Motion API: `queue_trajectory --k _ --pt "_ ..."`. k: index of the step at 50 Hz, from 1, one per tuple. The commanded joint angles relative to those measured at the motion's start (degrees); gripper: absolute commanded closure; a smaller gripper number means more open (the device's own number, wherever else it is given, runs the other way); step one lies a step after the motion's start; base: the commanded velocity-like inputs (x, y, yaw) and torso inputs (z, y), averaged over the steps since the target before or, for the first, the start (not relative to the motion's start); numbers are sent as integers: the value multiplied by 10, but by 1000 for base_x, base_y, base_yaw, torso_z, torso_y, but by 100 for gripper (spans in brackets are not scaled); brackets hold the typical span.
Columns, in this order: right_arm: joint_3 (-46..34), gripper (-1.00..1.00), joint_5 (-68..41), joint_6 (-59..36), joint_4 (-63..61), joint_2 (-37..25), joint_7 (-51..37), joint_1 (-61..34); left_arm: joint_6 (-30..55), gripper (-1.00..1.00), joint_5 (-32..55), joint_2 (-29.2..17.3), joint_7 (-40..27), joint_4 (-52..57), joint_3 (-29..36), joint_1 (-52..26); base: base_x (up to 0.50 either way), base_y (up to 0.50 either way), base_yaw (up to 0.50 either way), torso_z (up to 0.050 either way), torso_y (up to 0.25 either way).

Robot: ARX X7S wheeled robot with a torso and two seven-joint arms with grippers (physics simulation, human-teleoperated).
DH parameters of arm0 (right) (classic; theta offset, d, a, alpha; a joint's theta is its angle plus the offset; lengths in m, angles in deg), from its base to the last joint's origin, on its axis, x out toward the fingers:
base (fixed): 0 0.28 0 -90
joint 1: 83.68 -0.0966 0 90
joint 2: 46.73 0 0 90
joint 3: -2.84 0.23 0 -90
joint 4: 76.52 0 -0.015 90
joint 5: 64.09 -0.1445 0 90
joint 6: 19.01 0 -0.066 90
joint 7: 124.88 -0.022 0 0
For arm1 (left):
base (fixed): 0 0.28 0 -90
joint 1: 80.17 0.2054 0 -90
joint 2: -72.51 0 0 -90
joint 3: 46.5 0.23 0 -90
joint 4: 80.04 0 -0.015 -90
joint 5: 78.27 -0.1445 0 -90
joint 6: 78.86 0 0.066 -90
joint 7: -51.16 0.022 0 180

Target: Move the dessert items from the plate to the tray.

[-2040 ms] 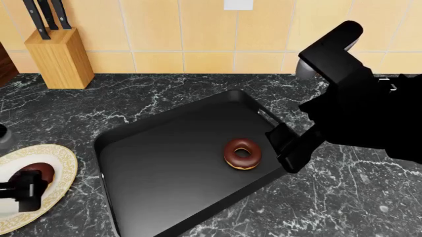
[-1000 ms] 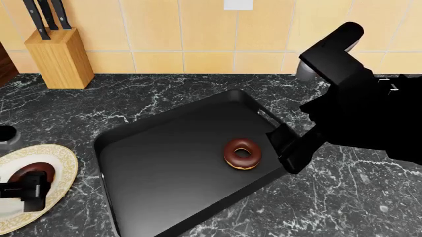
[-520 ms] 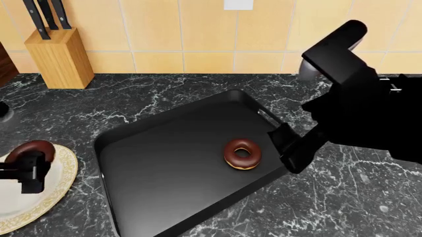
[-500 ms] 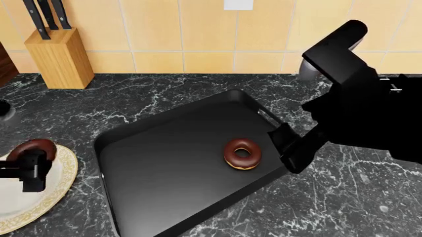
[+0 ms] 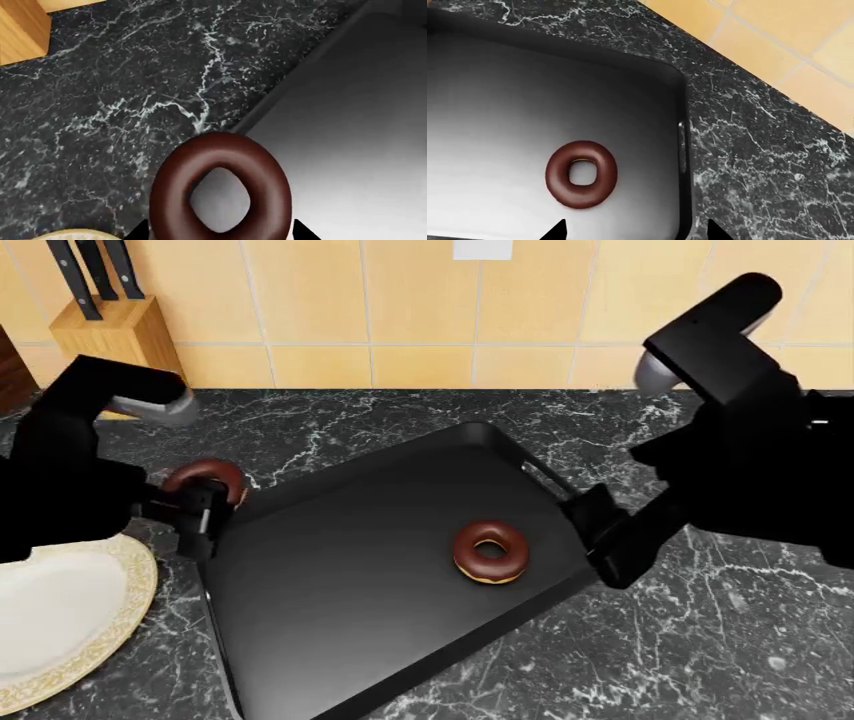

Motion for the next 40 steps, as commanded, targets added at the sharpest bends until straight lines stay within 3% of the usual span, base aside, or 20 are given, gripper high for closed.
queue_trajectory --k 1,15,40 --pt "2 -100 0 1 -1 -9 2 -2 12 100 -81 94 79 -47 53 -59 0 0 0 0 0" --pt "3 -100 -1 1 -2 -10 1 -4 11 100 -111 149 137 -62 108 -62 0 0 0 0 1" --pt "3 -100 6 2 -2 -14 7 -2 0 100 -91 157 145 -48 148 -43 0 0 0 0 0"
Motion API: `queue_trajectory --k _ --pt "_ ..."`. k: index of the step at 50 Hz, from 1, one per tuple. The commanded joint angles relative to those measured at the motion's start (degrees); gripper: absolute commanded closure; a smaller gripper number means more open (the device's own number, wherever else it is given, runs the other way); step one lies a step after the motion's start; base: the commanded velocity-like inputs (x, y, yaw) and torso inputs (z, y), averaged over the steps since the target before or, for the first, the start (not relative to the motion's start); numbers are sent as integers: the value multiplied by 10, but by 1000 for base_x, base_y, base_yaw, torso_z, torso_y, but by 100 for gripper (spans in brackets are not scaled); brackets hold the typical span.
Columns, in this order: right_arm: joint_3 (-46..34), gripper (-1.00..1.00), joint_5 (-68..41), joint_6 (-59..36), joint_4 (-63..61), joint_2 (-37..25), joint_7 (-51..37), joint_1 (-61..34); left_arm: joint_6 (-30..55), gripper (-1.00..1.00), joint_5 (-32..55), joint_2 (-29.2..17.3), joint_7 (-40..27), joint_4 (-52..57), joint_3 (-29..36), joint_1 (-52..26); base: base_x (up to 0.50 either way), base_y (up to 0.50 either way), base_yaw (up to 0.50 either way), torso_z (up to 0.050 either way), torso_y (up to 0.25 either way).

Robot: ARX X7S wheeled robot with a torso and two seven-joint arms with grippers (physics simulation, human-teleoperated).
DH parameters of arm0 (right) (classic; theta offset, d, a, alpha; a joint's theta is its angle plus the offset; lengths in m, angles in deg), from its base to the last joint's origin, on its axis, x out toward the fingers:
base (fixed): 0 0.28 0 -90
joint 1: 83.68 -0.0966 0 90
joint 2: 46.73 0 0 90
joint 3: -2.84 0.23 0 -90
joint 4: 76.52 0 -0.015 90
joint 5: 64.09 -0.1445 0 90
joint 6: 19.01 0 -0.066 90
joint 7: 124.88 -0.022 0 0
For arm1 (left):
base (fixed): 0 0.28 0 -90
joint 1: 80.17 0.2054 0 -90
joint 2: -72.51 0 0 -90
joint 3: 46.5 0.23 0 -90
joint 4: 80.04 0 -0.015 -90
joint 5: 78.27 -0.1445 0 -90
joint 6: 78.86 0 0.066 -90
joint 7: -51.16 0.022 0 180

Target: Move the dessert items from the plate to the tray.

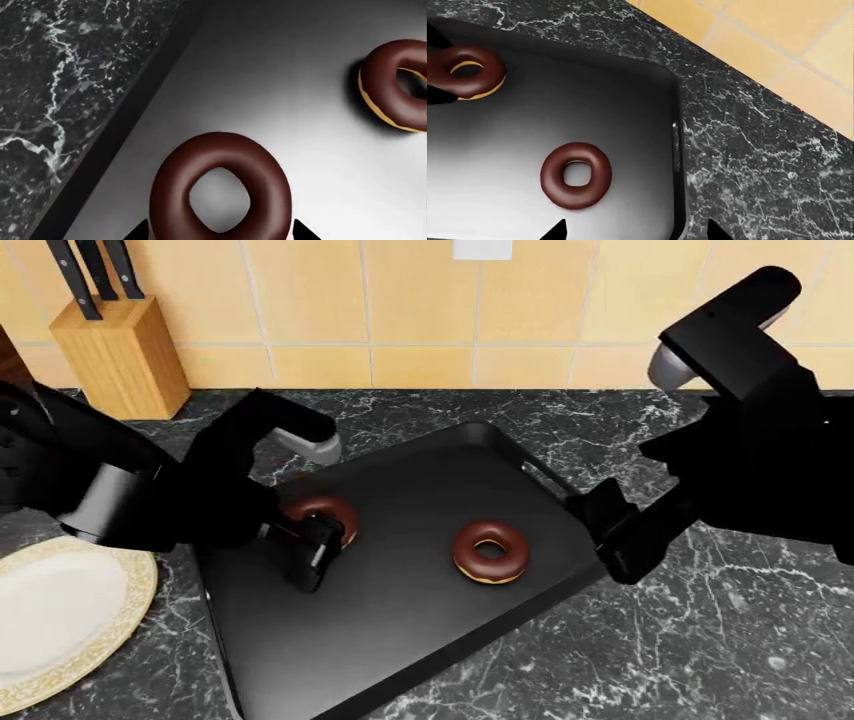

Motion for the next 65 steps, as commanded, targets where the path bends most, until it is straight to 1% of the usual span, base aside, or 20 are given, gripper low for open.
queue_trajectory --k 1,10,42,43,55,65 --pt "0 -100 2 1 -1 -3 2 1 -7 100 4 5 4 1 18 5 0 0 0 0 0" --pt "0 -100 2 0 -1 -5 1 0 -14 100 -7 8 17 -1 35 8 0 0 0 0 1" --pt "-1 -100 14 5 0 -8 11 9 -22 100 -5 13 27 -10 74 0 0 0 0 0 0" --pt "-1 -100 14 5 0 -9 10 9 -22 -100 -4 13 26 -10 75 0 0 0 0 0 0" --pt "0 -100 9 4 -2 -8 8 5 -27 -100 21 4 7 0 74 -3 0 0 0 0 0" --pt "1 -100 8 7 -3 -13 8 6 -45 -100 48 -17 -31 32 61 -1 0 0 0 0 0"
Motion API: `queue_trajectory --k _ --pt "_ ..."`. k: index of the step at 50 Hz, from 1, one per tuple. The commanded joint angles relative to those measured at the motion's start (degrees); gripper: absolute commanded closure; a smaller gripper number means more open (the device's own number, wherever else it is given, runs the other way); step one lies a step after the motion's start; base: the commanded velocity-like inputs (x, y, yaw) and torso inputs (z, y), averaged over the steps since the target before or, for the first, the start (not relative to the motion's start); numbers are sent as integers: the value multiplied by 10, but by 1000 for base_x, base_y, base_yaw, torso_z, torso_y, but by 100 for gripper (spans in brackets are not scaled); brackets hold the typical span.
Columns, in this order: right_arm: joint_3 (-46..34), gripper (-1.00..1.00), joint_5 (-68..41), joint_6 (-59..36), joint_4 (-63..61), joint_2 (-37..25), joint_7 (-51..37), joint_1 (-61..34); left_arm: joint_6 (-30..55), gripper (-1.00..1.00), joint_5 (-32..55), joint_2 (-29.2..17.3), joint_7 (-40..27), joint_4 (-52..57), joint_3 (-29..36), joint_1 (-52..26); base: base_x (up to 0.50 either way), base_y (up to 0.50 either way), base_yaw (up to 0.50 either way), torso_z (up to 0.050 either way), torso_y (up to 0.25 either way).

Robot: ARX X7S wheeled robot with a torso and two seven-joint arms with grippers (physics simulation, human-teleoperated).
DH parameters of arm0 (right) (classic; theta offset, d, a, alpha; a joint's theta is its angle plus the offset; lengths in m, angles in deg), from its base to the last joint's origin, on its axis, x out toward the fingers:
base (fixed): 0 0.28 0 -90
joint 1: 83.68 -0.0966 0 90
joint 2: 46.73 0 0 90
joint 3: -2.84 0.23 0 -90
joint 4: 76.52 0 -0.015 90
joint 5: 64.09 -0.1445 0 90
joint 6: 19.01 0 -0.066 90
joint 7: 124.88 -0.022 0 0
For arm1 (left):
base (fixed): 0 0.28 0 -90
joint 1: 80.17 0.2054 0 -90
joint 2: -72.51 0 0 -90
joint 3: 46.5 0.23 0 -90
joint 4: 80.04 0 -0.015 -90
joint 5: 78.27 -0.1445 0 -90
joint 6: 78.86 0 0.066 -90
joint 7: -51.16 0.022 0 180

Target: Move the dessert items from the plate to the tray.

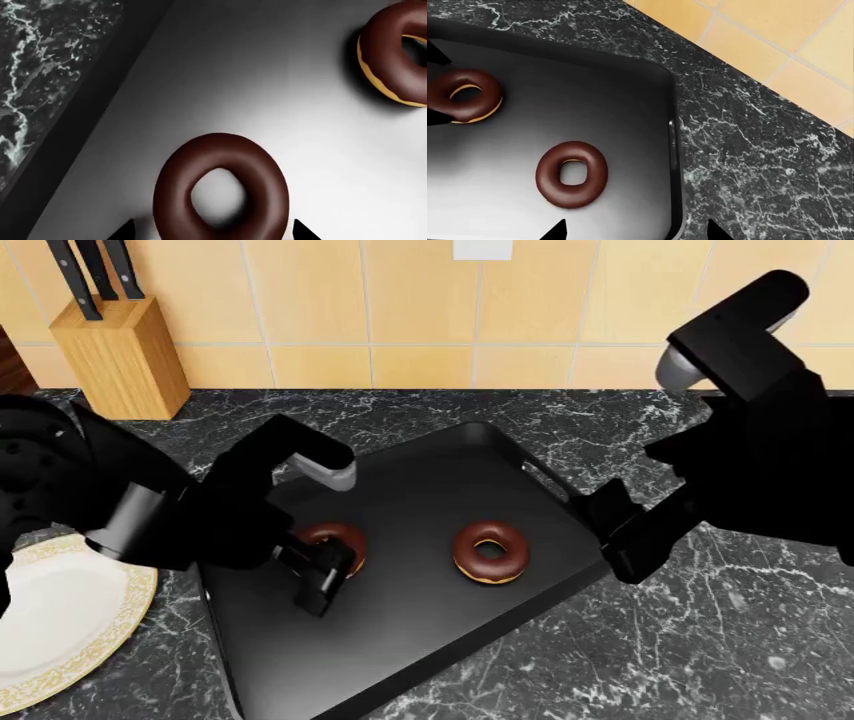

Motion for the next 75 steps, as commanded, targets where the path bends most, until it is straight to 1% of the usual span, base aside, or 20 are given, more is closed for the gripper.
queue_trajectory --k 1,9,13,24,35,42,53,63,68,75 --pt "1 -100 -1 2 -1 -3 0 0 -14 -100 30 -21 -36 29 -10 0 0 0 0 0 0" --pt "4 -100 -4 10 -9 -9 -1 4 -30 -100 80 -53 -76 76 -31 -1 0 0 0 0 0" --pt "11 -100 -9 29 -32 -24 -8 14 -60 -100 90 -79 -81 134 -59 12 0 0 0 0 0" --pt "41 -100 -27 88 -120 -87 -12 42 -164 -100 126 -154 -83 297 -147 81 0 0 0 0 0" --pt "76 -100 -40 163 -199 -161 -14 66 -263 -100 132 -222 -93 419 -214 167 0 0 0 0 0" --pt "93 -100 -39 199 -237 -207 9 78 -307 -100 139 -254 -93 465 -249 196 0 0 0 0 0" --pt "108 -100 -35 260 -295 -258 10 92 -371 -100 123 -299 -70 505 -300 254 0 0 0 0 0" --pt "105 -100 -1 356 -342 -333 27 116 -470 -100 83 -353 -49 547 -364 353 0 0 0 0 0" --pt "111 -100 -8 376 -350 -334 5 112 -508 -100 72 -374 -41 559 -388 395 0 0 0 0 0" --pt "122 -100 -19 386 -350 -334 -13 105 -553 -100 75 -405 -39 574 -423 431 0 0 0 0 0"
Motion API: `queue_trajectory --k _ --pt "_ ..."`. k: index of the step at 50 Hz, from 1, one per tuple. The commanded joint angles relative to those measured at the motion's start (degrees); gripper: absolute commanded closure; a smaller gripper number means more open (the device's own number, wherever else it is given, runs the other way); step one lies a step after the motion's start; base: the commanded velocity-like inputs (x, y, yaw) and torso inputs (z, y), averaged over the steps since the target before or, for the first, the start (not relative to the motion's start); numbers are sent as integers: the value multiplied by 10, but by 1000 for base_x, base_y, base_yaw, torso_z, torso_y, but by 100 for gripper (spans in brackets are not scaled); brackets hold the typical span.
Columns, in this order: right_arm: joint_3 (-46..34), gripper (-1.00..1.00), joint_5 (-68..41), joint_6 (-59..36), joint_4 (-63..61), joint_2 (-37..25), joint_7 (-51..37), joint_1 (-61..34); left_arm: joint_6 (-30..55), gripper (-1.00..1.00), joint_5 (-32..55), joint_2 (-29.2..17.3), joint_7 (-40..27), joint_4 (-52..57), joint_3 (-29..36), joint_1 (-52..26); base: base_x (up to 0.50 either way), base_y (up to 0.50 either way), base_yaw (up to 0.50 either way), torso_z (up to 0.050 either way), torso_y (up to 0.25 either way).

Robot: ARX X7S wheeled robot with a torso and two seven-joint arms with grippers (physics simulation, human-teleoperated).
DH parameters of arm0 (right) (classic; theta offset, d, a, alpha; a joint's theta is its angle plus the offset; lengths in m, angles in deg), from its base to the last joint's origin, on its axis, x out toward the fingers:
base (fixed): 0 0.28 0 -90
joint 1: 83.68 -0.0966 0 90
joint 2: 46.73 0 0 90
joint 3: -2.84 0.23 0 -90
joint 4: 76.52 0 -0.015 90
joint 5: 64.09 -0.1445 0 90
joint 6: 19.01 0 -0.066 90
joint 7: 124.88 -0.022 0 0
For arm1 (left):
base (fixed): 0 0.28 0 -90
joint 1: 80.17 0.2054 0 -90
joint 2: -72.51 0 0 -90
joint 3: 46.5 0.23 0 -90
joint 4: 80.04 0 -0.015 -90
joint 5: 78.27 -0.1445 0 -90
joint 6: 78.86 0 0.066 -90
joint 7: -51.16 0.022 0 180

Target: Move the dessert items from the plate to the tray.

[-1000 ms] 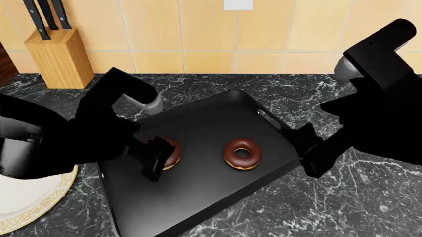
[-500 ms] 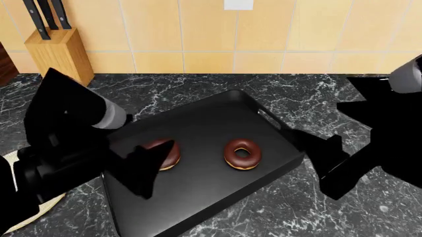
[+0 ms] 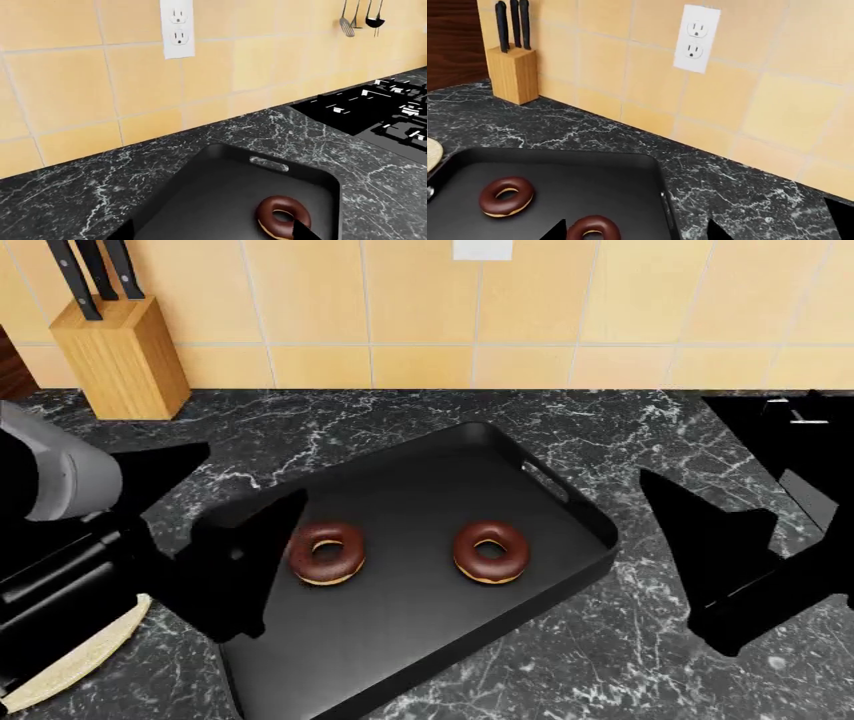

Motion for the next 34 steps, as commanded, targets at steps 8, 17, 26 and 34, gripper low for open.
queue_trajectory --k 8,17,26,34 --pt "27 -100 -9 48 -18 -21 -37 -12 -102 -100 -17 -53 0 32 -74 81 0 0 0 0 0" --pt "32 -100 -3 107 -18 -21 -46 -12 -137 -100 -43 -49 -25 44 -101 103 0 0 0 0 0" --pt "28 -100 12 144 -25 -21 -48 -4 -170 -100 -81 -48 -31 53 -131 150 0 0 0 0 0" --pt "22 -100 32 185 -51 -21 -70 6 -222 -100 -142 -48 -24 71 -222 291 0 0 0 0 0"
